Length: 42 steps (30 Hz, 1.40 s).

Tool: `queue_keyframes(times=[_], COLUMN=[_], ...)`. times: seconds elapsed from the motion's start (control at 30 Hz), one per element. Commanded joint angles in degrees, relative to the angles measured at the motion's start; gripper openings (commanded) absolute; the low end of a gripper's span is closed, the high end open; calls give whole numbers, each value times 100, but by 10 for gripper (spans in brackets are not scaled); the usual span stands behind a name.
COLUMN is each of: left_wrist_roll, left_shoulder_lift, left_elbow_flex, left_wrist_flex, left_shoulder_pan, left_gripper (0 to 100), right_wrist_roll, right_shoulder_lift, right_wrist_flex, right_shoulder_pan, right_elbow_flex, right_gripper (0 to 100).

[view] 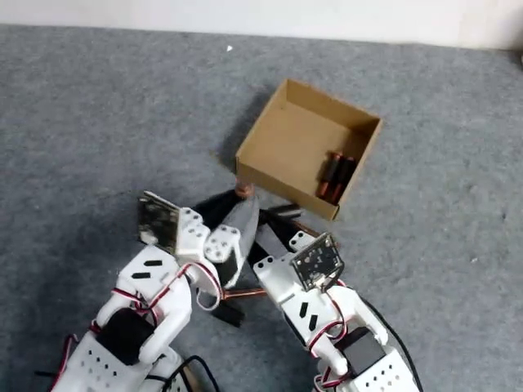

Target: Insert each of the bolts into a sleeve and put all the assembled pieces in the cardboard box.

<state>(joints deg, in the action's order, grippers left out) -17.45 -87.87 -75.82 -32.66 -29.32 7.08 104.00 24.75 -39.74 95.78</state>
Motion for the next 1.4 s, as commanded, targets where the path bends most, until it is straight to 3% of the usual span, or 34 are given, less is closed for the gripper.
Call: queue_keyframes(times=[0.0, 0.13, 0.43, 0.73, 0.97, 1.37], left_wrist_roll=[967, 563, 563, 527, 527, 519], left_shoulder_lift=[-75, -75, -84, -1587, -1587, -1587], left_elbow_flex=[145, 593, 1402, 145, -752, -1859], left_wrist_flex=[-686, -1468, -2708, -2734, -2699, -2690], left_shoulder_pan=[-189, -4, 971, 2369, 3090, 3213], left_gripper=[126, 270, 273, 273, 273, 273], right_wrist_roll=[53, 53, 26, -185, -185, -185], right_shoulder_lift=[110, 110, 66, -338, -2677, -7433], right_wrist_flex=[-233, -207, 523, 2281, 2325, 400], right_shoulder_pan=[154, 233, 866, 1534, 1789, 2765], right_elbow_flex=[585, 611, 585, -760, -2747, -5736], right_gripper=[5, 5, 5, 5, 5, 8])
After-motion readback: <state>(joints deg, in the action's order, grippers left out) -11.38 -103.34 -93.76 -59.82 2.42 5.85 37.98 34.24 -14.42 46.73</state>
